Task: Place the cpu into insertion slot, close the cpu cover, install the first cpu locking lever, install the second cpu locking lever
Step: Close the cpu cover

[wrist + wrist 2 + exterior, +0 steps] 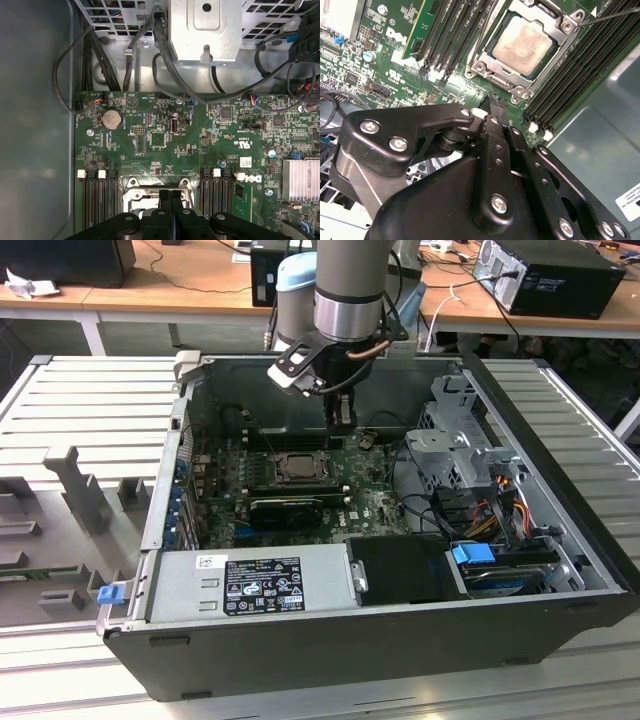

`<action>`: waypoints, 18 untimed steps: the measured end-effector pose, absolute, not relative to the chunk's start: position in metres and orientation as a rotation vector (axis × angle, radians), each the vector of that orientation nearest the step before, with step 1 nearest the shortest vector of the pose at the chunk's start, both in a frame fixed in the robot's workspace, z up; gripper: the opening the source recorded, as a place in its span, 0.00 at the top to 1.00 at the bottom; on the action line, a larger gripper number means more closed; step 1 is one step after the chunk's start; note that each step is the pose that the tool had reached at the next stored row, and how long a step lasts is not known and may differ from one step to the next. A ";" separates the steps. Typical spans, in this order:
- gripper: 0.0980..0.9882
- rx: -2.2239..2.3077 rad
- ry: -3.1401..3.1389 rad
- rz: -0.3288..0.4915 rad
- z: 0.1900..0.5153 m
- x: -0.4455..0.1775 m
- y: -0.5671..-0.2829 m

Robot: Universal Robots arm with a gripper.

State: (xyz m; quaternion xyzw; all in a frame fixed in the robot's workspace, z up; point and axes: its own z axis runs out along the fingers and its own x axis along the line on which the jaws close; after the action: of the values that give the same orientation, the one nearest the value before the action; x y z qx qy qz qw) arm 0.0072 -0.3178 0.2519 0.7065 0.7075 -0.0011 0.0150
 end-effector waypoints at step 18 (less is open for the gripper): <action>0.99 2.199 2.202 -0.003 0.230 -0.018 -0.318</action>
State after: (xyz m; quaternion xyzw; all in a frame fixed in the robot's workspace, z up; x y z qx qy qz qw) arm -0.0179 -0.3178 0.2302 0.7064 0.7076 -0.0011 0.0149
